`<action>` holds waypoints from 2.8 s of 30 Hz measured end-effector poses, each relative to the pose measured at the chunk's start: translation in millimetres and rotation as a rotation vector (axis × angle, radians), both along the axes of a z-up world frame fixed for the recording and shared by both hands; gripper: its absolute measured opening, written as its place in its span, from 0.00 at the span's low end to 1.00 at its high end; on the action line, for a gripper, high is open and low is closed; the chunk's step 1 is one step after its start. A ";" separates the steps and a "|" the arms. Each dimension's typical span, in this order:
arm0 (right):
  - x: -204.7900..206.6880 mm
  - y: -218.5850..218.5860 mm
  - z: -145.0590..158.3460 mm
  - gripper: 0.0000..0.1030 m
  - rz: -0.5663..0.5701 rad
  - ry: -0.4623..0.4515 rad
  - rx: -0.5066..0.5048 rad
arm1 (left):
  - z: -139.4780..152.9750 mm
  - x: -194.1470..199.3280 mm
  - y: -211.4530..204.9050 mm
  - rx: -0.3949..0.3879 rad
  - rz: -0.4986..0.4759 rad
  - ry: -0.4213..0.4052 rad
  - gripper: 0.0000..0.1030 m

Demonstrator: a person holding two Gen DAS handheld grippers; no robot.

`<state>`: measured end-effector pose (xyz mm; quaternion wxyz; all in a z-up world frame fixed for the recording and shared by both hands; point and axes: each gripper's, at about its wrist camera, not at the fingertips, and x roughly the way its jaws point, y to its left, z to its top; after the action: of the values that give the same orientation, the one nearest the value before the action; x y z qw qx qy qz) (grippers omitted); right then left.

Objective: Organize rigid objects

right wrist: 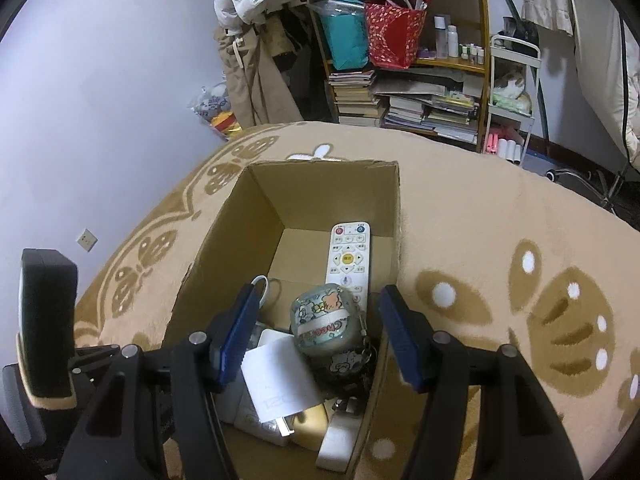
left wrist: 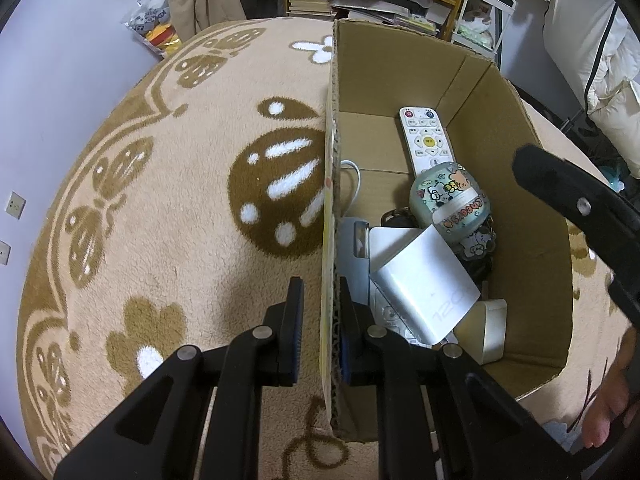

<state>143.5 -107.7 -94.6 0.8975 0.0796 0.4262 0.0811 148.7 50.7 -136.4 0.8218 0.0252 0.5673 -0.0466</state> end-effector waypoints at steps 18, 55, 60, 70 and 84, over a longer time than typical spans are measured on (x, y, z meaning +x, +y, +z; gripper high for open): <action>-37.9 -58.2 19.7 1.00 -0.076 -0.013 -0.027 | 57.1 -23.9 -28.6 0.099 -0.070 -0.252 0.56; -182.5 -90.9 73.4 1.00 -0.181 -0.326 -0.068 | 149.6 -166.5 -49.4 0.069 -0.049 -0.666 1.00; -185.8 -98.3 65.3 1.00 -0.198 -0.306 -0.047 | 139.0 -166.6 -50.1 0.077 -0.049 -0.653 1.00; -178.0 -106.7 48.9 1.00 -0.234 -0.287 0.008 | 131.6 -158.4 -39.1 0.063 -0.008 -0.623 1.00; -176.1 -107.1 47.0 1.00 -0.238 -0.273 0.014 | 126.1 -155.9 -45.2 0.072 -0.031 -0.606 1.00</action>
<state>-32.7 -214.7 -47.6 0.9496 0.1239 0.2876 -0.0129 -7.2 5.5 -10.3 0.9514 0.0759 0.2970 -0.0293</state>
